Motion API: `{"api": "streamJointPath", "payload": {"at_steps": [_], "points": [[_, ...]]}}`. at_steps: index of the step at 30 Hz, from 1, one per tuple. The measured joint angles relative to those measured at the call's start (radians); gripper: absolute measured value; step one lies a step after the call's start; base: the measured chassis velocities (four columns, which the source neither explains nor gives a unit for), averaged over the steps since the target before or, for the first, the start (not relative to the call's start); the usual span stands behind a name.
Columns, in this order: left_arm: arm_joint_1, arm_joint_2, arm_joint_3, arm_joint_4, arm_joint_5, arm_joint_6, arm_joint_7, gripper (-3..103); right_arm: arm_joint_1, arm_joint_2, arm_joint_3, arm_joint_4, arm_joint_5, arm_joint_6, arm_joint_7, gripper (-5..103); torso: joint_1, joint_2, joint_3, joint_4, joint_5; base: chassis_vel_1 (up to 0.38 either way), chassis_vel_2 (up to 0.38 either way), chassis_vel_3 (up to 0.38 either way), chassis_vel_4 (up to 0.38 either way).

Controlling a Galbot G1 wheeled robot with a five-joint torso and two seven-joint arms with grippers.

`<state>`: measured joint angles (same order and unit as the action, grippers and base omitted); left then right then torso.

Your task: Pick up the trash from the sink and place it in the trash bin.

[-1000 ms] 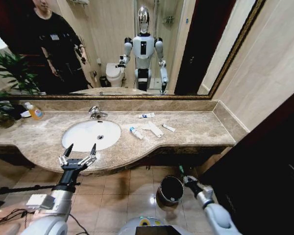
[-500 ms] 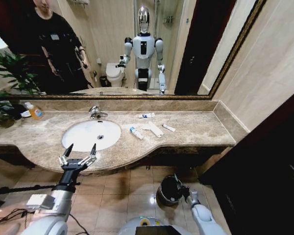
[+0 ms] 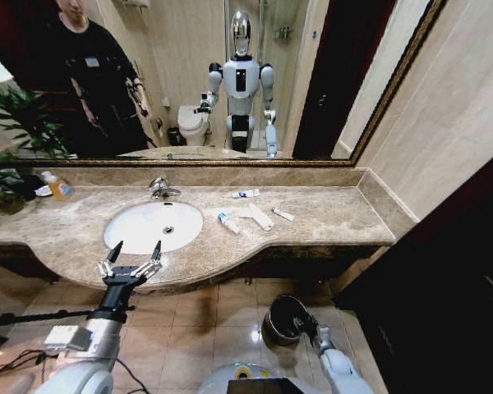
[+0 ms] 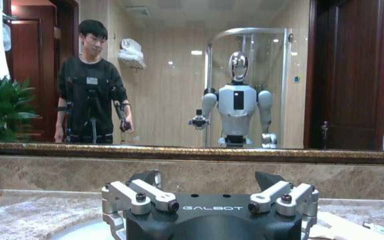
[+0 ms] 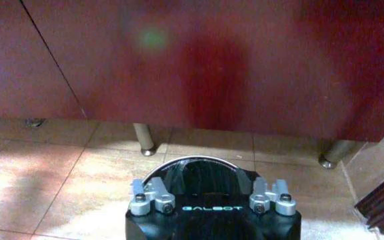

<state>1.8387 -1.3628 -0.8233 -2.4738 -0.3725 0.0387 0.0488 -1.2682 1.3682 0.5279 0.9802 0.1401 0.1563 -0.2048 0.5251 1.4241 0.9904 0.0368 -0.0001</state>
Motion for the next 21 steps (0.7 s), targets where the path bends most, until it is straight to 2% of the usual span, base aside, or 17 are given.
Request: {"api": "streamJointPath", "payload": {"at_steps": [1, 2, 3, 5, 8, 13, 17, 19, 21], "points": [[0.0, 0.0, 0.0, 0.0, 0.0, 0.0, 0.0, 100, -0.002, 0.0, 0.0, 0.001, 0.001, 0.002, -0.001, 74, 0.0, 0.0, 0.0, 0.0, 0.0001, 0.0, 0.0, 0.0, 0.0], [0.0, 0.0, 0.0, 0.0, 0.0, 0.0, 0.0, 100, -0.004, 0.0, 0.0, 0.001, 0.002, 0.003, -0.001, 74, 0.0, 0.0, 0.0, 0.0, 0.0001, 0.0, 0.0, 0.0, 0.0], [0.0, 0.0, 0.0, 0.0, 0.0, 0.0, 0.0, 100, -0.006, 0.0, 0.0, 0.003, 0.004, 0.004, -0.002, 85, 0.0, 0.0, 0.0, 0.0, 0.0001, 0.0, 0.0, 0.0, 0.0], [0.0, 0.0, 0.0, 0.0, 0.0, 0.0, 0.0, 100, -0.007, 0.0, 0.0, 0.005, 0.005, 0.004, -0.002, 85, 0.0, 0.0, 0.0, 0.0, 0.0001, 0.0, 0.0, 0.0, 0.0], [0.0, 0.0, 0.0, 0.0, 0.0, 0.0, 0.0, 100, -0.013, 0.001, 0.0, 0.025, 0.017, 0.002, -0.008, 99, 0.0, 0.0, 0.0, 0.0, 0.0001, 0.0, 0.0, 0.0, 0.0], [0.0, 0.0, 0.0, 0.0, 0.0, 0.0, 0.0, 100, -0.036, 0.0, 0.003, 0.079, 0.027, -0.01, -0.011, 100, 0.0, 0.0, 0.0, 0.0, 0.0002, 0.0, 0.0, 0.0, 0.0], [0.0, 0.0, 0.0, 0.0, 0.0, 0.0, 0.0, 100, -0.091, -0.003, 0.015, 0.206, 0.057, -0.046, 0.004, 100, 0.0, 0.0, 0.0, 0.0, 0.0002, 0.0, 0.0, 0.0, 0.0], [0.0, 0.0, 0.0, 0.0, 0.0, 0.0, 0.0, 100, -0.153, -0.025, 0.022, 0.347, 0.117, -0.082, 0.039, 100, 0.0, 0.0, 0.0, 0.0, 0.0, 0.0, 0.0, 0.0, 0.0], [0.0, 0.0, 0.0, 0.0, 0.0, 0.0, 0.0, 100, -0.181, -0.035, 0.028, 0.406, 0.133, -0.095, 0.045, 100, 0.0, 0.0, 0.0, 0.0001, 0.0, 0.0, 0.0, 0.0, 0.0]]}}
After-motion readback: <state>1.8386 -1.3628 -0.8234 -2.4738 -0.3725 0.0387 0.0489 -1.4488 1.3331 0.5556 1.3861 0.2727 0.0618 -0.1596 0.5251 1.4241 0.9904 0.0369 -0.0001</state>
